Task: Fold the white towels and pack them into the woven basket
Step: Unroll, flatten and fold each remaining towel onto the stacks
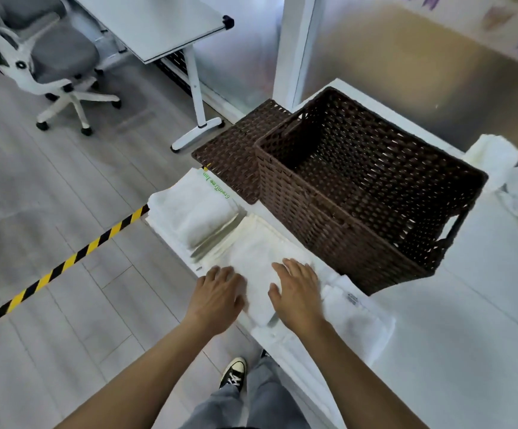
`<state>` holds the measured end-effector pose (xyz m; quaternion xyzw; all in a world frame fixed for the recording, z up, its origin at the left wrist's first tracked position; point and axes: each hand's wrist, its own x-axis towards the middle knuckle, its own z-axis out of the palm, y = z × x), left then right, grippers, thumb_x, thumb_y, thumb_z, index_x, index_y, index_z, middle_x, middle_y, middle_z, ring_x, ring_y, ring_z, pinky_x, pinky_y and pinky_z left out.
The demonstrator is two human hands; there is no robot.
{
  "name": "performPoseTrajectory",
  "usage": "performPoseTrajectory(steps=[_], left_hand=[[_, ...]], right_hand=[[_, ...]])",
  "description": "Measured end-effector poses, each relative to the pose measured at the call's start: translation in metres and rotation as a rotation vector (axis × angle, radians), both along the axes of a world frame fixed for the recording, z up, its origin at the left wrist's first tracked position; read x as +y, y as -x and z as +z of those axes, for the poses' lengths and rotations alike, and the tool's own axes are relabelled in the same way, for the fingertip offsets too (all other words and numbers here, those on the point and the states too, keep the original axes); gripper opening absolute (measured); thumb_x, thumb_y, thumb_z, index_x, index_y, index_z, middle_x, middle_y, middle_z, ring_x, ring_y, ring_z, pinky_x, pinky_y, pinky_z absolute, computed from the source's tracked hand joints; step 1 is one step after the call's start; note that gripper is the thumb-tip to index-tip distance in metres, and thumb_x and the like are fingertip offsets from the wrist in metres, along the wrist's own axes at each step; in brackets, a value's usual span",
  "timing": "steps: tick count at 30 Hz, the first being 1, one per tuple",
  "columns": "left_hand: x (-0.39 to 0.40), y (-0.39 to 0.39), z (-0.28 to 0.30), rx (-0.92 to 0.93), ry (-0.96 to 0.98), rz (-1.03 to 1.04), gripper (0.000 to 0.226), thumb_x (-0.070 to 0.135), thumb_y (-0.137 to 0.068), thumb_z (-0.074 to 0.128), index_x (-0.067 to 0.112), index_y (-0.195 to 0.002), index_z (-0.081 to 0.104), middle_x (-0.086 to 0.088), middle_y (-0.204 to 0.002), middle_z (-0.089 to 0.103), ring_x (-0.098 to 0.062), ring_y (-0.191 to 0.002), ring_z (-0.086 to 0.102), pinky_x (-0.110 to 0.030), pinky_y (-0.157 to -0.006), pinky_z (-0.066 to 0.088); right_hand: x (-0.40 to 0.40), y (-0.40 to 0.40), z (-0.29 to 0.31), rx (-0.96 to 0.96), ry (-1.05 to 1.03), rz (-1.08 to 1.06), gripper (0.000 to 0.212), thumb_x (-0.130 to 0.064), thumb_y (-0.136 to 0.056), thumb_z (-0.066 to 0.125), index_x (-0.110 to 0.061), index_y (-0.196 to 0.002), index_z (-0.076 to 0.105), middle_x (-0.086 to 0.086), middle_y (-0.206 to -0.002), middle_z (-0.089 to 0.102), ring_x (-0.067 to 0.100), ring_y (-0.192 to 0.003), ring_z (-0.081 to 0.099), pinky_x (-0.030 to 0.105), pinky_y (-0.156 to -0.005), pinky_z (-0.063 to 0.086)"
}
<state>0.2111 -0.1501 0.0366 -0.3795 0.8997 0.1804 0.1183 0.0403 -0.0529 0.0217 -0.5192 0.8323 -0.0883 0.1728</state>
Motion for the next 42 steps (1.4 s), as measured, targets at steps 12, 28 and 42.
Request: performPoseTrajectory(steps=[12, 28, 42], left_hand=[[0.054, 0.014, 0.028, 0.313, 0.070, -0.155, 0.023, 0.029, -0.084, 0.069, 0.025, -0.107, 0.070, 0.002, -0.117, 0.065, -0.031, -0.102, 0.063, -0.043, -0.083, 0.049], [0.206, 0.119, 0.071, 0.311, -0.038, -0.623, 0.044, 0.036, -0.096, 0.054, 0.030, -0.139, 0.053, 0.002, -0.153, 0.042, -0.022, -0.143, 0.035, -0.039, -0.116, 0.025], [0.310, 0.184, 0.067, 0.282, -0.008, -0.626, 0.042, 0.037, -0.089, 0.051, 0.029, -0.129, 0.060, 0.002, -0.139, 0.054, -0.024, -0.131, 0.049, -0.042, -0.106, 0.037]], right_hand=[[0.097, -0.021, 0.046, -0.019, 0.191, -0.419, 0.047, -0.029, -0.098, 0.056, -0.024, -0.144, 0.052, -0.004, -0.148, 0.051, 0.021, -0.135, 0.048, 0.038, -0.111, 0.038], [0.306, 0.002, 0.059, -0.007, 0.242, -0.865, 0.053, -0.035, -0.099, 0.056, -0.031, -0.150, 0.045, -0.002, -0.157, 0.044, 0.020, -0.142, 0.042, 0.038, -0.117, 0.030], [0.416, 0.090, 0.047, 0.137, 0.198, -0.858, 0.046, -0.032, -0.093, 0.064, -0.024, -0.138, 0.060, 0.005, -0.148, 0.055, 0.030, -0.131, 0.052, 0.043, -0.112, 0.034]])
